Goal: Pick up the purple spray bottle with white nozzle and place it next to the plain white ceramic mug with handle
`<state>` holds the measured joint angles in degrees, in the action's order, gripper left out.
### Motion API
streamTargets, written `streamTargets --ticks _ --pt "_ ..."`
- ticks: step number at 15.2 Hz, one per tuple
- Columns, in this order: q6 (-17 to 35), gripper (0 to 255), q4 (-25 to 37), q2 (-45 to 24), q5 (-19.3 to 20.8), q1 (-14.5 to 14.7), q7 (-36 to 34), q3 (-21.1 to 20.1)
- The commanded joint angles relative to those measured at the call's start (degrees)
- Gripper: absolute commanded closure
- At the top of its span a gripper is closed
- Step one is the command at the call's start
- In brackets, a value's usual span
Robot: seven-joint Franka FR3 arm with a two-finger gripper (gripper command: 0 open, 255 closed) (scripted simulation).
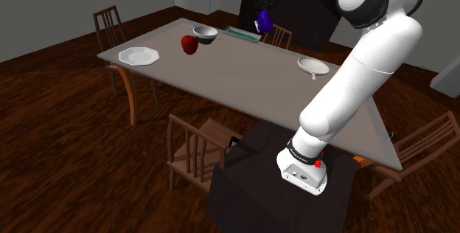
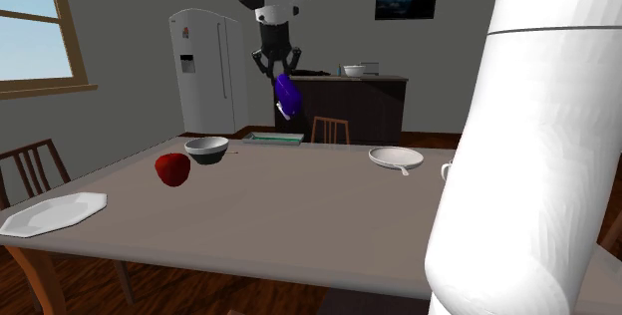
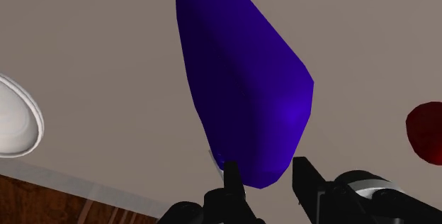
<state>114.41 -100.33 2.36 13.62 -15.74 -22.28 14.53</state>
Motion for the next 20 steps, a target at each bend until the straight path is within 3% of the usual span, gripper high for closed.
streamTargets --ticks 1,10,20 --pt "-1.17 255 1.28 -0.12 -0.13 0.06 0.20 -0.06" --pt "1.78 255 -9.47 10.01 0.86 -4.27 9.21 5.24" --pt "3.15 255 -14.78 16.81 1.56 -8.91 21.33 13.13"
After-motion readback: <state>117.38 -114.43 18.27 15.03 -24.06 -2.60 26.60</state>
